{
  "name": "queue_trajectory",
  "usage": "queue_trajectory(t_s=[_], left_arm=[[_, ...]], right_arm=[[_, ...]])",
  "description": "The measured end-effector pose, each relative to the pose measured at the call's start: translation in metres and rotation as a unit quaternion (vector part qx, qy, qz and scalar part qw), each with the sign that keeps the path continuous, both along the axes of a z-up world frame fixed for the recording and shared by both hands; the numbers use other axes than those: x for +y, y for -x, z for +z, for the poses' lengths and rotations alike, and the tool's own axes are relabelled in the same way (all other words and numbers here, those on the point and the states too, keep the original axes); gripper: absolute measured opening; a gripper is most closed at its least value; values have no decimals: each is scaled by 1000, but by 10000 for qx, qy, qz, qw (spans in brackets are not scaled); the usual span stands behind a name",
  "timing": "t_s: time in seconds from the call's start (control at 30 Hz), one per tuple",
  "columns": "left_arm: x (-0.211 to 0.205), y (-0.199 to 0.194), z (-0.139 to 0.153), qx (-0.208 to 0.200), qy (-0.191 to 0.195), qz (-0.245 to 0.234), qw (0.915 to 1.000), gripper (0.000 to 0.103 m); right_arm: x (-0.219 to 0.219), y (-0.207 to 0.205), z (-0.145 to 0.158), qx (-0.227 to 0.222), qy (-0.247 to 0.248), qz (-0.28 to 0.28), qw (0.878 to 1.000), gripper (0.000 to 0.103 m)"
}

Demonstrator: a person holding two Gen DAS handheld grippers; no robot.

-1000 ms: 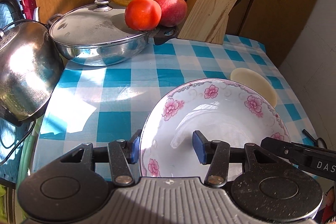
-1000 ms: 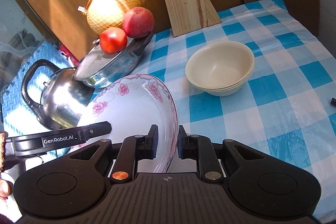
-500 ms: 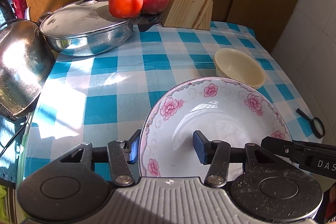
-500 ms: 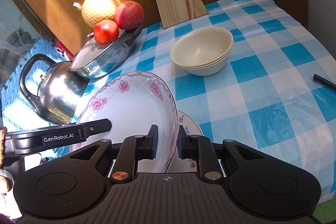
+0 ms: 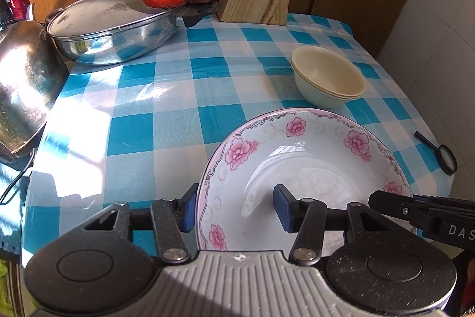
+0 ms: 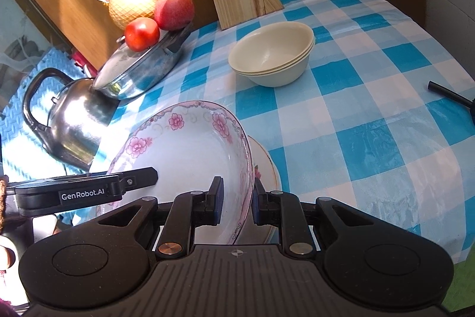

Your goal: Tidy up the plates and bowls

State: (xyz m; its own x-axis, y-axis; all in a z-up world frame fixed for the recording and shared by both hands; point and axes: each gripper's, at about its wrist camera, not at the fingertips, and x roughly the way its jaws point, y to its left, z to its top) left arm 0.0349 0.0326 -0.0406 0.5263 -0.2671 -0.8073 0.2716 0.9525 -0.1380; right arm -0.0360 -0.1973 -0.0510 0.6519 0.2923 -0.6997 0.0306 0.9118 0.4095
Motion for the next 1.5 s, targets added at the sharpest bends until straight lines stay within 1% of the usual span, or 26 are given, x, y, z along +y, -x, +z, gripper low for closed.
queue_trajectory(t_s=[0.1, 0.23, 0.37, 0.47, 0.7, 0.83, 1.03, 1.17, 1.27, 1.37, 1.5], left_arm=[[-2, 2, -2, 19, -34, -23, 10000, 44], [-4, 2, -6, 78, -73, -49, 9999, 44], [-4, 1, -10, 131, -93, -47, 9999, 44], [-8, 4, -9, -50, -268, -64, 9996, 44], [-4, -1, -6, -32, -111, -78, 9999, 44], [-6, 1, -3, -115, -107, -131, 9998, 44], [-10, -5, 8, -234, -140, 24, 9996, 44], [-17, -13, 21, -318, -348, 136, 9988, 44], [-29, -23, 29, -318, -448, 46, 9985, 44], [-37, -34, 31, -423, -446, -46, 9981, 44], [-42, -53, 26, -308, -361, -102, 9988, 45]], right_arm=[[0, 2, -2, 23, 56, 1, 10000, 26], [5, 3, -4, 35, 305, 3, 9995, 26], [8, 2, -5, 17, 434, 2, 9991, 26], [9, 2, -4, -35, 462, 32, 9989, 26], [8, 1, -4, -16, 536, -16, 9986, 27], [6, 3, 1, -166, 760, -133, 9969, 29], [-6, 1, 6, -276, 622, -238, 9974, 30], [-12, -5, 14, -468, 537, -261, 9971, 36], [-18, -11, 18, -524, 516, -374, 9966, 37], [-25, -16, 18, -516, 452, -475, 9965, 37], [-34, -26, 19, -525, 565, -692, 9946, 40]])
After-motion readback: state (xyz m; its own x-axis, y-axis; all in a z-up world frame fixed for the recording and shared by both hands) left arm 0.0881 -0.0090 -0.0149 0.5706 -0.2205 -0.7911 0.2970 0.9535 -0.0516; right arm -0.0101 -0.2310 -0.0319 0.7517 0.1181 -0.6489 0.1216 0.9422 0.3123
